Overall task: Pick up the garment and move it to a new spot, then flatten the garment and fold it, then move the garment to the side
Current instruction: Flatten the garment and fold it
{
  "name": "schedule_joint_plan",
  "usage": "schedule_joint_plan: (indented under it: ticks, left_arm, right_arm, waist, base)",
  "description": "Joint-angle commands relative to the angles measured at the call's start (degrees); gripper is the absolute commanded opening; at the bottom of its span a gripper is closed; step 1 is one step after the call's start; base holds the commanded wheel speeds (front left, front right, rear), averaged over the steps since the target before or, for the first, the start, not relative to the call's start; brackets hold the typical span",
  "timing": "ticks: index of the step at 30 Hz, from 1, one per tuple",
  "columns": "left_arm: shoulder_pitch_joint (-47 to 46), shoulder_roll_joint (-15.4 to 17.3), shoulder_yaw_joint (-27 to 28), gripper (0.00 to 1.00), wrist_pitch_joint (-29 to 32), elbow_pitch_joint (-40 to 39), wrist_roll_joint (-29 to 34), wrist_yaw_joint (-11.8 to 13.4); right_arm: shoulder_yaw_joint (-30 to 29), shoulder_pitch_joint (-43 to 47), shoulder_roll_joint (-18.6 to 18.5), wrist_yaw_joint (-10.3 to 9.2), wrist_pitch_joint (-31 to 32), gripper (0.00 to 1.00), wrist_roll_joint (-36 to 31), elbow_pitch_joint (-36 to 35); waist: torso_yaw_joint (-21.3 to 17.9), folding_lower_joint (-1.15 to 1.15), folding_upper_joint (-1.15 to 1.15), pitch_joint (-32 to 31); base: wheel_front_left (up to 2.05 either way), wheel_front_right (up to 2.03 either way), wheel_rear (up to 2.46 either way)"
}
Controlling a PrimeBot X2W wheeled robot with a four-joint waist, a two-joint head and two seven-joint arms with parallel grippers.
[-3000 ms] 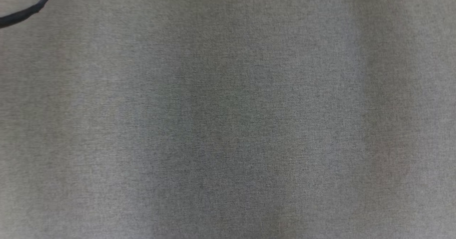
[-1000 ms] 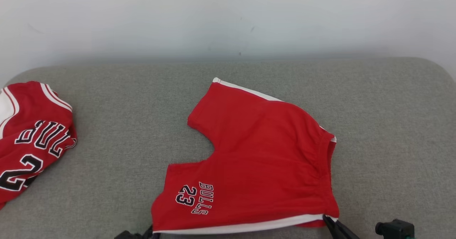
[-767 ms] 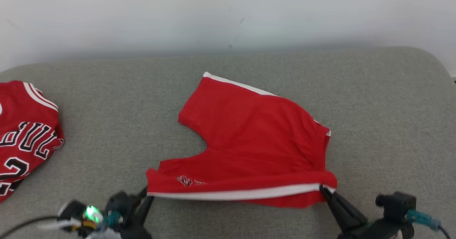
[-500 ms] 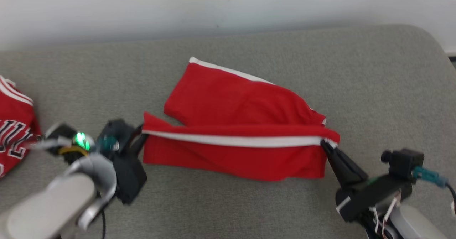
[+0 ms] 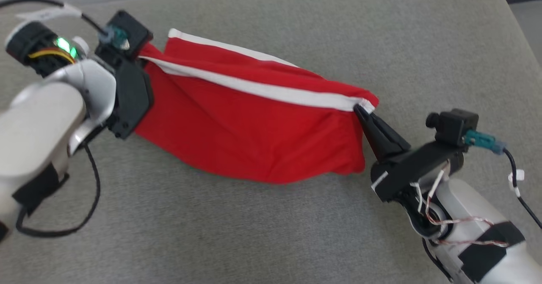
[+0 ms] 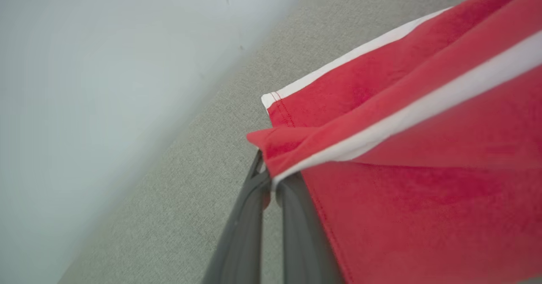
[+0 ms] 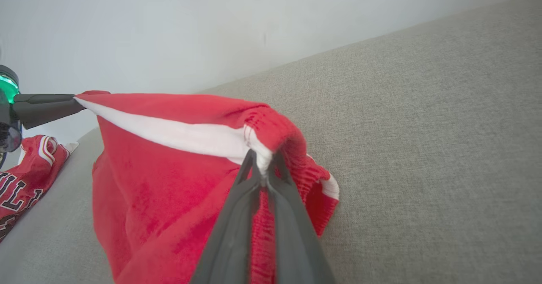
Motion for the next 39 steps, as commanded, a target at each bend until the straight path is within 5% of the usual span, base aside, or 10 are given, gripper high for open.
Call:
schedule_joint_plan:
  ticks: [1, 19, 20, 21, 22, 24, 39]
  left_arm:
    - [-2.6, -0.7, -0.8, 0.00, 1.4, 2.9, 0.4, -0.6]
    - [-9.7, -4.9, -6.3, 0.00, 2.6, 16.4, -2.6, -1.3]
    - [-9.9, -5.1, -6.4, 0.00, 2.0, 16.9, -2.5, -1.3]
    - [-9.9, -5.2, -6.5, 0.00, 1.3, 17.3, -2.4, -1.3]
    - [-9.7, -5.5, -6.6, 0.23, 0.3, 17.7, -2.6, -1.3]
    - [-9.3, -6.1, -6.7, 1.00, -1.4, 18.7, -2.9, -1.3]
    - [0.8, -8.2, -3.0, 1.00, -22.5, 25.9, -9.2, -0.3]
  right_arm:
    - [1.0, -2.5, 0.8, -0.12, -0.2, 0.00, 0.7, 1.4]
    - [8.7, -13.1, 3.6, -0.11, -3.2, 0.00, 4.6, 12.0]
    - [9.2, -13.3, 3.4, -0.12, -3.5, 0.03, 4.8, 12.2]
    - [9.7, -13.5, 3.3, -0.11, -3.8, 0.56, 4.9, 12.3]
    - [10.1, -13.5, 3.2, -0.11, -4.0, 1.00, 5.2, 12.5]
    - [11.0, -13.6, 2.8, -0.12, -4.6, 1.00, 5.5, 13.1]
    - [9.4, -7.7, -2.5, -0.11, -10.4, 1.00, 0.7, 14.2]
  waist:
    - [-4.0, -0.02, -0.01, 4.1]
    - [-6.9, -0.02, -0.01, 7.6]
    - [-6.8, -0.02, -0.01, 7.5]
    - [-6.7, -0.02, -0.01, 7.4]
    - [-6.6, -0.02, -0.01, 7.3]
    - [-6.3, -0.02, -0.01, 6.8]
    - [-4.3, -0.02, -0.01, -3.7]
  base:
    - [0.00, 0.00, 0.00]
    - [0.00, 0.00, 0.00]
    - [0.00, 0.00, 0.00]
    - [0.00, 0.00, 0.00]
    - [0.00, 0.00, 0.00]
    - [0.00, 0.00, 0.00]
    - [0.00, 0.00, 0.00]
